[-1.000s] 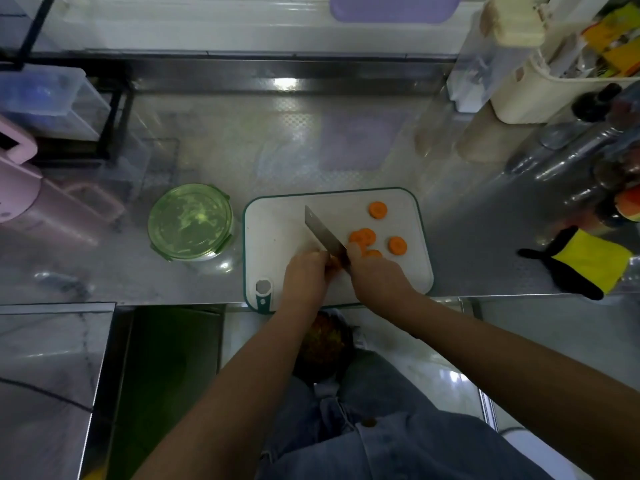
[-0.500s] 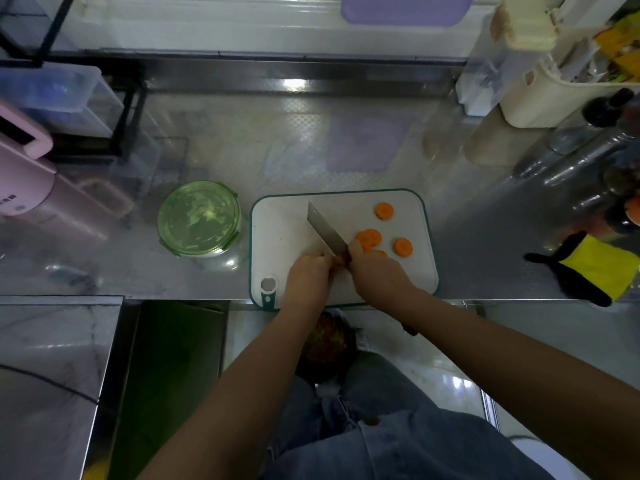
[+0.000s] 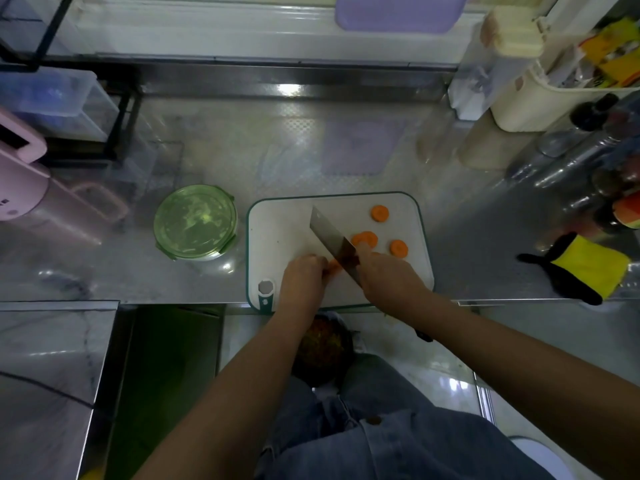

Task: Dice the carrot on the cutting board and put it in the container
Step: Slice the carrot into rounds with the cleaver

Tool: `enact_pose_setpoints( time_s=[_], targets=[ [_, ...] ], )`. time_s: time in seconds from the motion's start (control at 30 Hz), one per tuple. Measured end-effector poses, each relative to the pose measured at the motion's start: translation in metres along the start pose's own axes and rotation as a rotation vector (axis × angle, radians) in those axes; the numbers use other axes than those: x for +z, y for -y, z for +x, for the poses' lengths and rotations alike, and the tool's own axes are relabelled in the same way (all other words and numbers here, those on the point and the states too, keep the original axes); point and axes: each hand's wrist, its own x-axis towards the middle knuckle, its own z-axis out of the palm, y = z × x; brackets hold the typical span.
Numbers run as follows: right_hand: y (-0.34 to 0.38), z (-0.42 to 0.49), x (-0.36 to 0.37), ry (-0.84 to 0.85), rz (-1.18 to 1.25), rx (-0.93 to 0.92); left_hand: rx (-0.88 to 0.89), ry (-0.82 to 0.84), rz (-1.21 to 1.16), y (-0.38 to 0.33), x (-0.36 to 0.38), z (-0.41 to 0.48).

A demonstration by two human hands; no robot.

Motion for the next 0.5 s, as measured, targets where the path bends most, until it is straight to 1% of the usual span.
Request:
enact_pose_setpoints(
  time_s=[0.33, 0.5],
  targets=[
    [0.011, 0.007, 0.02, -0.023, -0.06, 0.016, 0.006, -0.018, -0.03, 0.0, 0.002, 0.0],
    [0.011, 0.002, 0.033, -0.084, 0.073, 0.031, 0.01, -0.005, -0.053, -0.002, -0.002, -0.002]
  ],
)
